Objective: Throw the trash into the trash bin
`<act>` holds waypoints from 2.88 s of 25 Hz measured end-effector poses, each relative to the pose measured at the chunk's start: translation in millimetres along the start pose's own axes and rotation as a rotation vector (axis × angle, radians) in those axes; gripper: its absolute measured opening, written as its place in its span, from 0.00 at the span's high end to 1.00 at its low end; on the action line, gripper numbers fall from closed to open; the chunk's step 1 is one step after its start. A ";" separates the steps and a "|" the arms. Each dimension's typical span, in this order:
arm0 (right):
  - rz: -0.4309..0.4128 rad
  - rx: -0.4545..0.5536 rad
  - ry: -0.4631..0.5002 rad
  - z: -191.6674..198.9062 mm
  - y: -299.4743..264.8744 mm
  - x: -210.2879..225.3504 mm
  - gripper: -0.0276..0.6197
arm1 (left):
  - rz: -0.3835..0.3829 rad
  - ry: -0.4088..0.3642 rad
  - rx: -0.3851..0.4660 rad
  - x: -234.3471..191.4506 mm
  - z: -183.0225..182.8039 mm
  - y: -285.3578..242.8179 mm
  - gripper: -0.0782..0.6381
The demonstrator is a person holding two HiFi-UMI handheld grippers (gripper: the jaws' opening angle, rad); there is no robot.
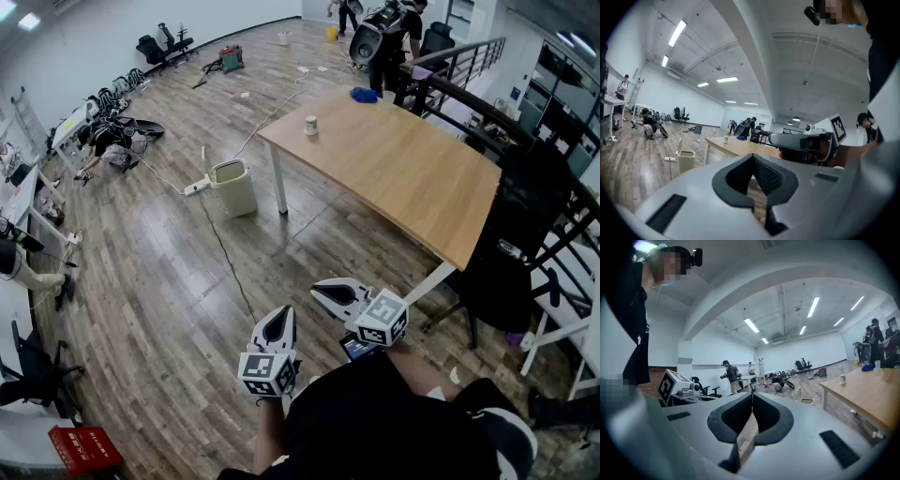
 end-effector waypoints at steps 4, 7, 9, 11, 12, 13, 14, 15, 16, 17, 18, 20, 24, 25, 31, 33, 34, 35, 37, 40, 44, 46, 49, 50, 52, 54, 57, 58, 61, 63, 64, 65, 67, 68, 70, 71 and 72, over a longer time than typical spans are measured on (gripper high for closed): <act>0.001 -0.023 0.011 -6.3 -10.4 9.5 0.96 | -0.021 0.047 0.017 -10.1 -5.5 -2.1 0.90; 0.011 -0.036 0.021 -9.0 -19.4 21.1 0.96 | -0.016 0.055 -0.007 -14.0 1.9 -7.9 0.90; 0.016 -0.026 0.017 -11.8 -27.5 31.9 0.96 | -0.026 0.044 -0.028 -23.2 4.1 -14.2 0.90; 0.020 -0.013 0.003 -16.8 -36.8 47.6 0.96 | -0.033 0.039 -0.032 -36.5 -1.7 -24.1 0.90; 0.022 -0.007 -0.002 -20.0 -43.1 57.1 0.96 | -0.040 0.038 -0.032 -45.6 -6.4 -30.1 0.90; 0.022 -0.001 -0.006 -23.3 -50.9 66.6 0.96 | -0.051 0.036 -0.033 -56.6 -11.5 -36.5 0.90; 0.020 0.007 -0.010 -26.3 -59.4 75.6 0.96 | -0.064 0.035 -0.035 -68.3 -16.4 -43.0 0.90; 0.015 0.015 -0.014 -28.7 -67.7 84.3 0.96 | -0.076 0.034 -0.038 -79.3 -21.0 -50.2 0.90; 0.009 0.023 -0.018 -30.5 -75.4 93.2 0.96 | -0.084 0.030 -0.041 -88.8 -25.5 -58.3 0.90; 0.004 0.031 -0.021 -32.1 -82.9 103.2 0.96 | -0.089 0.022 -0.042 -97.2 -30.0 -67.8 0.90; -0.001 0.039 -0.024 -33.6 -90.7 114.4 0.96 | -0.092 0.009 -0.043 -105.0 -34.8 -79.0 0.90; -0.006 0.051 -0.030 -36.2 -106.0 140.1 0.96 | -0.091 -0.020 -0.049 -118.9 -44.0 -105.3 0.90; 0.000 0.063 -0.045 -50.5 -133.7 206.2 0.96 | -0.079 -0.067 -0.072 -144.6 -69.6 -168.1 0.90; 0.010 0.071 -0.053 -57.7 -140.7 228.3 0.96 | -0.073 -0.078 -0.074 -152.6 -78.3 -187.7 0.90; 0.133 0.088 -0.124 -64.7 -144.2 331.6 0.96 | -0.041 -0.113 -0.062 -160.1 -107.3 -263.2 0.90; 0.188 0.064 -0.169 -53.8 -143.5 353.9 0.96 | -0.028 -0.090 -0.072 -155.9 -102.9 -278.0 0.90; 0.211 0.049 -0.186 -48.9 -145.9 363.8 0.96 | -0.021 -0.092 -0.087 -155.6 -99.1 -285.8 0.90; 0.222 0.039 -0.192 -45.7 -149.3 370.8 0.96 | -0.012 -0.106 -0.104 -155.3 -95.0 -292.9 0.90; 0.211 0.027 -0.184 -42.3 -156.2 379.1 0.96 | 0.026 -0.139 -0.119 -151.9 -89.9 -305.6 0.90; 0.208 0.000 -0.195 -35.1 -169.9 398.9 0.96 | 0.075 -0.136 -0.102 -154.2 -92.9 -328.7 0.90; 0.204 0.000 -0.200 -40.7 -202.4 428.4 0.96 | 0.084 -0.126 -0.113 -188.7 -97.7 -362.7 0.90; 0.221 -0.012 -0.193 -41.8 -220.0 449.9 0.96 | 0.081 -0.112 -0.110 -213.1 -101.7 -382.5 0.90; 0.249 -0.031 -0.181 -53.9 -250.0 483.1 0.96 | 0.079 -0.100 -0.095 -254.1 -121.4 -415.6 0.90; 0.244 -0.026 -0.168 -64.0 -263.3 490.6 0.96 | 0.080 -0.106 -0.086 -269.6 -133.1 -425.7 0.90; 0.227 -0.019 -0.125 -85.8 -291.5 504.1 0.96 | 0.082 -0.120 -0.062 -303.0 -159.9 -443.9 0.90; 0.231 -0.016 -0.090 -104.0 -315.7 520.4 0.96 | 0.081 -0.130 -0.044 -334.3 -182.5 -460.2 0.90; 0.267 -0.008 -0.078 -117.1 -346.4 546.5 0.96 | 0.080 -0.134 -0.043 -373.7 -200.1 -478.8 0.90; 0.278 -0.008 -0.077 -118.8 -356.2 555.1 0.96 | 0.079 -0.128 -0.046 -385.6 -203.1 -484.9 0.90; 0.289 -0.005 -0.073 -120.2 -383.3 578.4 0.96 | 0.086 -0.086 -0.057 -416.9 -202.8 -504.8 0.90; 0.299 0.001 -0.077 -118.8 -398.4 592.4 0.96 | 0.089 -0.068 -0.084 -437.9 -196.4 -521.7 0.90; 0.308 0.000 -0.080 -118.7 -403.7 599.8 0.96 | 0.087 -0.066 -0.101 -447.5 -195.8 -531.8 0.90; 0.319 -0.006 -0.084 -119.1 -406.5 607.9 0.96 | 0.088 -0.062 -0.110 -454.0 -198.8 -542.1 0.90; 0.353 -0.026 -0.093 -118.6 -404.3 627.8 0.96 | 0.129 -0.054 -0.099 -455.6 -210.9 -560.4 0.90; 0.377 -0.030 -0.100 -118.1 -402.0 639.7 0.96 | 0.163 -0.055 -0.088 -453.4 -215.9 -569.1 0.90; 0.418 -0.022 -0.123 -118.4 -400.7 664.9 0.96 | 0.208 -0.079 -0.092 -452.1 -219.9 -589.0 0.90; 0.430 -0.017 -0.133 -120.5 -401.4 676.5 0.96 | 0.216 -0.095 -0.103 -452.2 -221.7 -599.8 0.90; 0.434 -0.009 -0.135 -124.8 -402.6 687.4 0.96 | 0.225 -0.109 -0.110 -451.1 -225.4 -611.0 0.90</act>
Point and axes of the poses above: the fingertips, and each gripper's own axes: y backward along the fingers, x to its right, z out of its underside, the point moved 1 cm from there along y, backward along the fingers, and after that the axes turned 7 degrees about -z, right-handed, at the moved point
